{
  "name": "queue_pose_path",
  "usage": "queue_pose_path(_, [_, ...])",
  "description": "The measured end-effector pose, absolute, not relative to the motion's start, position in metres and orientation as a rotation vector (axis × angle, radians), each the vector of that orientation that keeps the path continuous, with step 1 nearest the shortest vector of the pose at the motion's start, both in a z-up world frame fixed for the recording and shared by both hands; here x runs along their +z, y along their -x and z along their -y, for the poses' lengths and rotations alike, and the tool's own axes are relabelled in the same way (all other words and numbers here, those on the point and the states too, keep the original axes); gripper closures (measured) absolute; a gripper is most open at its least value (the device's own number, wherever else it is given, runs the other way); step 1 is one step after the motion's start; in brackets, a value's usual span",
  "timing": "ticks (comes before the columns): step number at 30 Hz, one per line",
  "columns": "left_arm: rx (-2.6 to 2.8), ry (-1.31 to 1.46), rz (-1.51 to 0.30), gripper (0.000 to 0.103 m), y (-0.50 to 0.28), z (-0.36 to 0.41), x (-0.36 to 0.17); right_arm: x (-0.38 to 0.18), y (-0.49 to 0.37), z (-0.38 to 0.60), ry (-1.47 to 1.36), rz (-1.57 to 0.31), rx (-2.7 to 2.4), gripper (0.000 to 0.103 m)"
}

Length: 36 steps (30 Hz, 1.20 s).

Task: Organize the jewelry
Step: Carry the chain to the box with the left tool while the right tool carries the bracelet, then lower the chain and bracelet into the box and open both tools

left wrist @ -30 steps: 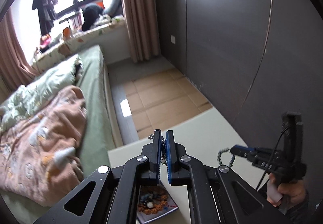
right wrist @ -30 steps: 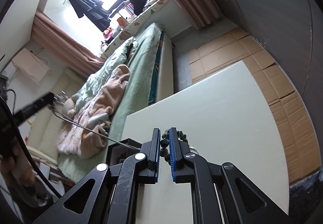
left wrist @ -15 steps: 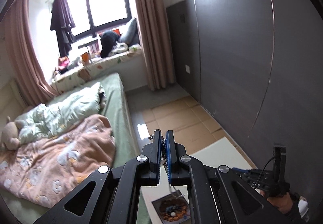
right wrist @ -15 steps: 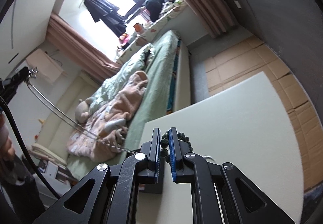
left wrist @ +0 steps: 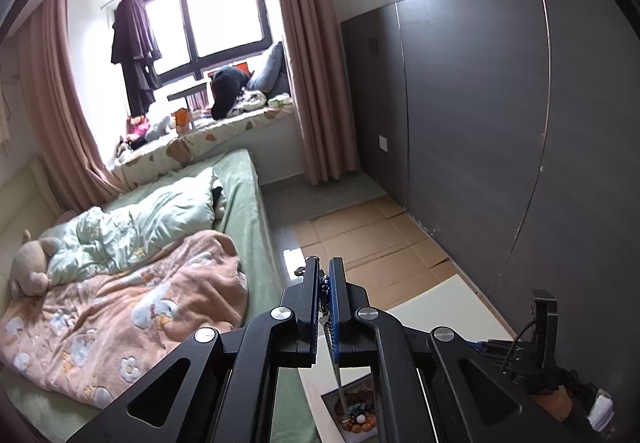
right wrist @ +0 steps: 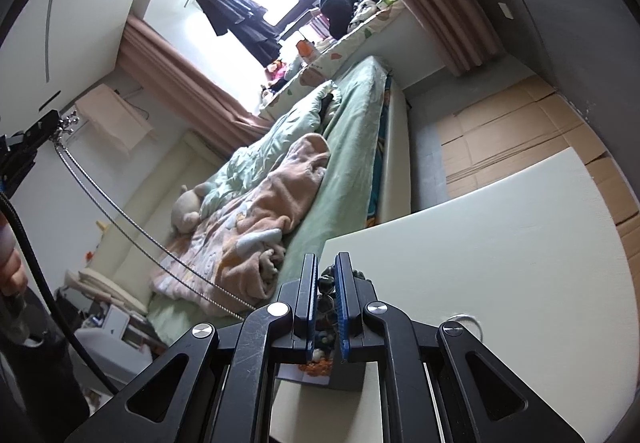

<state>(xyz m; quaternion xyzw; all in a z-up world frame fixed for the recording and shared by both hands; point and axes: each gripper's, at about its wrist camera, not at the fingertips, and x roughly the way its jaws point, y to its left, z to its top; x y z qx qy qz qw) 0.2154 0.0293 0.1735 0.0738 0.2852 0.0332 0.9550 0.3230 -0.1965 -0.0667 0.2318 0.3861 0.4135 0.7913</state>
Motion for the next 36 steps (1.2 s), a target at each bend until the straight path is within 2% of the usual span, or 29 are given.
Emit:
queue_pose_path(15, [0.051, -0.083, -0.639, 0.099, -0.215, -0.05, 0.137, -0.07, -0.32, 0.177, -0.461, -0.859, 0.909, 0.093])
queue_pose_path(36, [0.053, 0.052, -0.9, 0.098, -0.246, -0.076, -0.023, -0.073, -0.32, 0.155, -0.443, -0.874, 0.948, 0.093])
